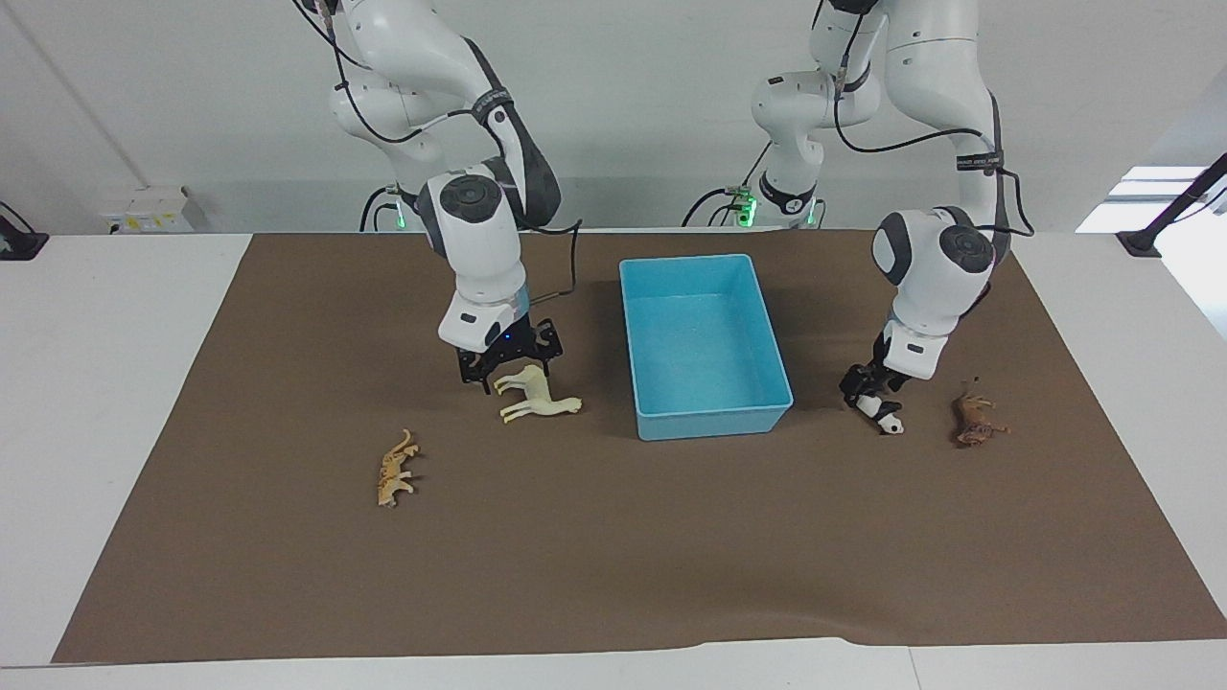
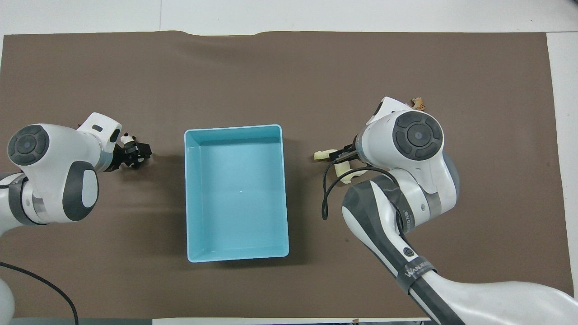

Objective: Put all toys into storage box
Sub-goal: 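Lift the panda with the left gripper while the right gripper grasps the llama, then carry the panda into the blue box and open the left gripper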

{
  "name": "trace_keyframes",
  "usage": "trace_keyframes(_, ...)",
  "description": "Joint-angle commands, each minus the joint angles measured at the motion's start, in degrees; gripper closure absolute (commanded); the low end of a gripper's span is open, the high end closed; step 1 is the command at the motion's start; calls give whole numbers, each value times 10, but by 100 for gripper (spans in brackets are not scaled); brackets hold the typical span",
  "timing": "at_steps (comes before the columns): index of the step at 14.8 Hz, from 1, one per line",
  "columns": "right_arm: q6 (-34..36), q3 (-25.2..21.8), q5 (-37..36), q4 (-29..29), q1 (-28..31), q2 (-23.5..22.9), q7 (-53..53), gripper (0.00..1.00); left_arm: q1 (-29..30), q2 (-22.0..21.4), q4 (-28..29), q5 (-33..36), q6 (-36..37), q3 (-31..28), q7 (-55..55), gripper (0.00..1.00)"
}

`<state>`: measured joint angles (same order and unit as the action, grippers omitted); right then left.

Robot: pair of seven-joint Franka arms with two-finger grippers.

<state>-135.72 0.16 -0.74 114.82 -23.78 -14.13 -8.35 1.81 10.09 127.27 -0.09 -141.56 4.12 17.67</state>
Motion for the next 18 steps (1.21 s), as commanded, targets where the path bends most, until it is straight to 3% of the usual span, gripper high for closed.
trace_keyframes(1,-38,-3,0,3,-17,-37,-24,0,-5,2,-5,-3,-4,-2,25,100)
trace_keyframes(4,-60,-3,-3,29,-17,-38,-23,0,-5,5,-38,-3,34,-2,32,100)
trace_keyframes(8,-61,-4,-4,37,-14,-36,-20,0,-37,26,-232,-4,278,0,96,100)
trace_keyframes(10,-45,-6,-4,29,-19,-36,-30,0,-65,17,-274,-6,346,2,151,100)
trace_keyframes(15,-20,-7,-10,34,-34,-33,-87,0,-184,-24,-268,-14,376,15,324,100)
trace_keyframes(18,3,-8,-29,30,-37,-30,-92,0,-242,-50,-228,-15,394,16,332,96)
